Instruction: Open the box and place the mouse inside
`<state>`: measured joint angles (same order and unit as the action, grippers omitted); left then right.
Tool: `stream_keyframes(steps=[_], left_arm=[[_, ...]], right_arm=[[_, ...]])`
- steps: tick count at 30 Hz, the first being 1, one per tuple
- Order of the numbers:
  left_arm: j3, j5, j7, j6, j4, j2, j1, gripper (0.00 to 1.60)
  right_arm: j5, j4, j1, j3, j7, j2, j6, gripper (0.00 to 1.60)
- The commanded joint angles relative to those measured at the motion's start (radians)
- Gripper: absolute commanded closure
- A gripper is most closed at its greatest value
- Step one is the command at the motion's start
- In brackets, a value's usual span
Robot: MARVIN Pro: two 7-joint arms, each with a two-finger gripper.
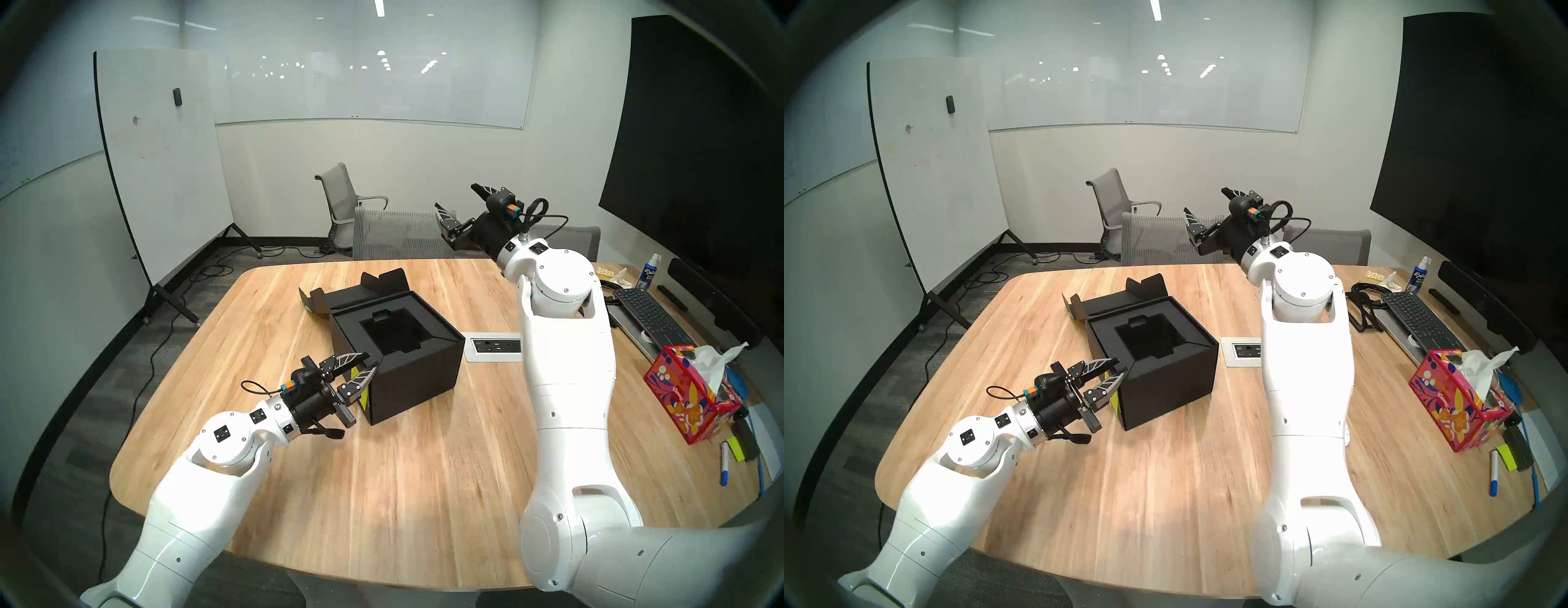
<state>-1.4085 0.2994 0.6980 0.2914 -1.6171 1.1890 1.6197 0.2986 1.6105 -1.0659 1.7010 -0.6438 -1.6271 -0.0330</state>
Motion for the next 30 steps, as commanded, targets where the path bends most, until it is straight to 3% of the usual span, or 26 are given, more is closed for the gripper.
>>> stream_keyframes(steps=[1, 2, 3, 14, 24, 30], left_arm=[[-0.007, -0.022, -0.006, 0.020, -0.021, -0.015, 0.017, 0.29], [-0.012, -0.021, -0.010, 0.023, -0.027, -0.016, 0.017, 0.08], [-0.015, -0.024, -0.010, 0.027, -0.032, -0.018, 0.017, 0.00], [-0.114, 0.024, -0.039, 0.052, -0.109, -0.032, 0.050, 0.00], [-0.246, 0.101, -0.051, 0.069, -0.188, -0.061, 0.177, 0.00], [-0.313, 0.119, -0.035, 0.084, -0.202, -0.085, 0.256, 0.00]], right_arm=[[-0.056, 0.118, -0.102, 0.038, -0.027, -0.006, 0.032, 0.00], [-0.061, 0.133, -0.117, 0.046, -0.031, -0.008, 0.032, 0.00], [-0.064, 0.150, -0.133, 0.052, -0.034, -0.009, 0.029, 0.00], [-0.074, 0.270, -0.280, 0.128, -0.048, -0.027, -0.006, 0.00], [-0.061, 0.337, -0.374, 0.157, -0.044, -0.015, 0.003, 0.00], [-0.040, 0.318, -0.381, 0.198, -0.024, -0.006, 0.006, 0.00]])
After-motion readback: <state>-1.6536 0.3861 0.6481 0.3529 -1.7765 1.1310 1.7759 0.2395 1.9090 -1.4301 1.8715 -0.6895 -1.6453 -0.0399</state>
